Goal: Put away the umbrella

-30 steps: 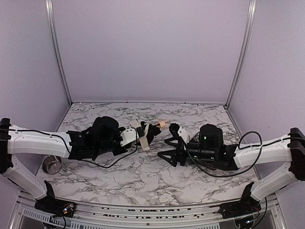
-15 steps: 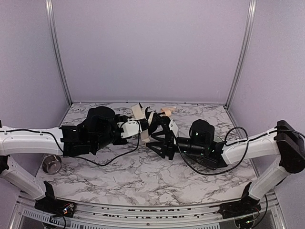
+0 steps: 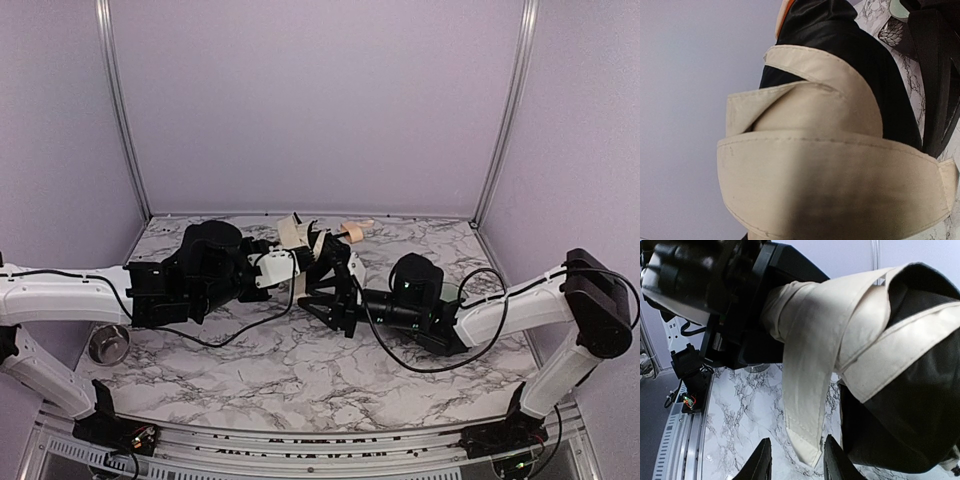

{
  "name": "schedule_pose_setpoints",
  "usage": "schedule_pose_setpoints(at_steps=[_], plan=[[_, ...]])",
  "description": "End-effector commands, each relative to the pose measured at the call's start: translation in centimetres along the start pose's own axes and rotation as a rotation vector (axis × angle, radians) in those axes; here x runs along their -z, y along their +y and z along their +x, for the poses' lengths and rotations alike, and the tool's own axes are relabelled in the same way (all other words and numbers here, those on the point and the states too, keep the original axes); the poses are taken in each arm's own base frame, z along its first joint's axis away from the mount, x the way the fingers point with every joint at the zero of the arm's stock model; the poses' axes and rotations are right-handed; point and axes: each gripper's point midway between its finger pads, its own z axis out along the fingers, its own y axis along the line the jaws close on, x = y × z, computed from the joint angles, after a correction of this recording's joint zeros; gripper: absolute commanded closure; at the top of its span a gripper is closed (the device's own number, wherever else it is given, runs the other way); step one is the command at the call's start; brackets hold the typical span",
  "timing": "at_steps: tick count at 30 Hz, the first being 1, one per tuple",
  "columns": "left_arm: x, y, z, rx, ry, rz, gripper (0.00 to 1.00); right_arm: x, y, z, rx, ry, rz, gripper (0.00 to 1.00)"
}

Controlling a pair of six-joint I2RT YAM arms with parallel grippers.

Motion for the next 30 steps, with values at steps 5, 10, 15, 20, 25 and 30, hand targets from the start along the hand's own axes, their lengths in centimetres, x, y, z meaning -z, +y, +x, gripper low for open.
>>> schedule_pose_setpoints(at_steps=[5, 10, 15, 20, 25, 30], plan=[[0.7, 3.7, -2.4, 0.069, -0.065, -0.105, 1.0, -1.2, 1.9, -1.5, -0.025, -0.043, -0.09, 0.7], [0.8, 3.4, -2.8, 0.066, -0.093, -0.088, 1.0, 0.2, 2.3, -3.0, -0.002, -0.123, -0.079, 0.64], [0.7, 3.5, -3.1, 0.079, -0.098, -0.09, 1.0, -2.0, 1.7, -3.4, 0.007, -0.112, -0.083, 0.64], [0.9, 3.6, -3.5, 0.093, -0.116, -0.085, 1.0, -3.0, 1.3, -3.4, 0.012, -0.113, -0.082, 0.62], [0.7, 3.3, -3.4, 0.096, -0.112, -0.079, 1.0, -3.7, 1.2, -3.7, 0.008, -0.113, -0.096, 0.75], [0.6, 3.6, -2.7, 0.111, -0.092, -0.093, 1.0, -2.7, 1.1, -3.7, -0.012, -0.125, -0.081, 1.0]])
